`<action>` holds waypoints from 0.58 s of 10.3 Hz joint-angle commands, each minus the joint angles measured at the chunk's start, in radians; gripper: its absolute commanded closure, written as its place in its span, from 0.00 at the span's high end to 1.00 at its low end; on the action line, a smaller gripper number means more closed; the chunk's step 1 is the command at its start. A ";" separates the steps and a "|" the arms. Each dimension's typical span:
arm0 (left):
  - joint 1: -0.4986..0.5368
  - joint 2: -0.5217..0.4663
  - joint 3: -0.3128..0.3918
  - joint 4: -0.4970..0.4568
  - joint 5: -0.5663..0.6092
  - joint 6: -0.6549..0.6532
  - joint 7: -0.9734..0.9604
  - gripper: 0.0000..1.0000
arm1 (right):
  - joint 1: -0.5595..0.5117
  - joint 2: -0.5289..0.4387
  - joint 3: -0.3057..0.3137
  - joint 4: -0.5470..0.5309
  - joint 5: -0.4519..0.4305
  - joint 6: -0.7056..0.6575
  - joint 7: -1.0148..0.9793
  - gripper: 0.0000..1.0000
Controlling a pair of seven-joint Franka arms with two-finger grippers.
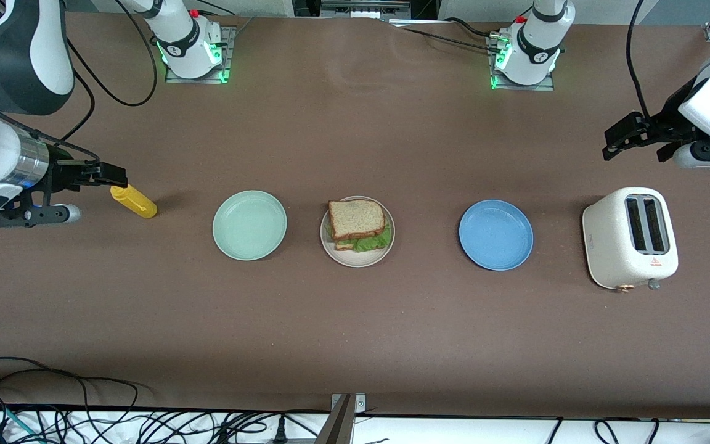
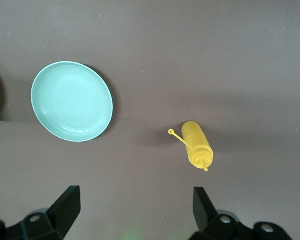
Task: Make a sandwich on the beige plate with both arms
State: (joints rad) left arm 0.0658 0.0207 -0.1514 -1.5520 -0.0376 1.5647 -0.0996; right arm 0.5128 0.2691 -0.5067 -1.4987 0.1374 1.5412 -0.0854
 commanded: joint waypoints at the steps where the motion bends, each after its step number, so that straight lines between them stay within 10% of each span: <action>1: -0.003 0.008 -0.008 0.020 0.013 -0.021 0.000 1.00 | 0.019 -0.036 0.005 -0.034 -0.035 0.019 0.018 1.00; 3: -0.004 0.008 -0.010 0.018 0.013 -0.021 -0.003 1.00 | -0.019 -0.036 0.074 -0.029 -0.064 0.019 0.071 1.00; 6: -0.004 0.007 -0.010 0.015 0.013 -0.023 0.000 1.00 | -0.280 -0.060 0.395 -0.026 -0.157 0.020 0.137 1.00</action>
State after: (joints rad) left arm 0.0648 0.0224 -0.1589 -1.5520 -0.0376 1.5598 -0.1006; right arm 0.3447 0.2561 -0.2423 -1.4986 0.0251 1.5528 0.0186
